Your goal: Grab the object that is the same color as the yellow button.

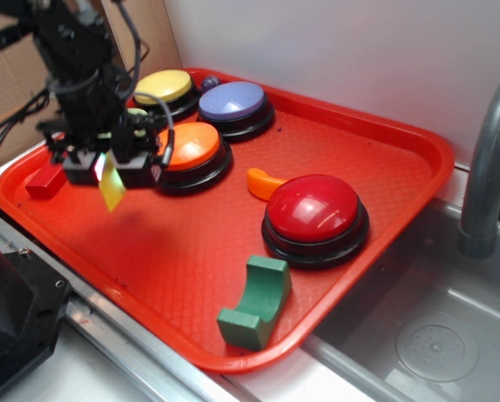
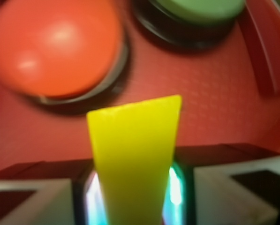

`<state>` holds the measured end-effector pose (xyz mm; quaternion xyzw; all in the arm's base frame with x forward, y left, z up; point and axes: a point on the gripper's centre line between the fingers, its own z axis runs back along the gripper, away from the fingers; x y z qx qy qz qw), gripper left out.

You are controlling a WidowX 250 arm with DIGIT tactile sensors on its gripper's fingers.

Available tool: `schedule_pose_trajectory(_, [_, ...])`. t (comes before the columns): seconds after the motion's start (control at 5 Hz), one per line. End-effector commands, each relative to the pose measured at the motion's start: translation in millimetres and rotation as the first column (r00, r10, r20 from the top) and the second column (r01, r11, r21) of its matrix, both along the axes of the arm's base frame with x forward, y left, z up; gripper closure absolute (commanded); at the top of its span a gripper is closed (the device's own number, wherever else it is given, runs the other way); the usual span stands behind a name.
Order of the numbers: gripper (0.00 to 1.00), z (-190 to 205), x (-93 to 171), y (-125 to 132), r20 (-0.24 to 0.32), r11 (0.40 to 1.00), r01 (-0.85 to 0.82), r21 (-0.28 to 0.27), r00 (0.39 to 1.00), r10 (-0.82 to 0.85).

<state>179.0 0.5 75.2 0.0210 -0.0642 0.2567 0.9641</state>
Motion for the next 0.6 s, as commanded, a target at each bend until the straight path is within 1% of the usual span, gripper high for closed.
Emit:
schedule_pose_trajectory(0.0, [1.0,80,7,-19,-0.071,0.924,0.383,-0.022,0.921,-0.383])
schedule_pose_trajectory(0.2, [1.0,98,1,-27,-0.034,0.881,0.473,-0.012,0.88,-0.473])
schedule_pose_trajectory(0.4, [1.0,94,-4,-26,-0.013,0.897,0.442,-0.018,0.897,-0.442])
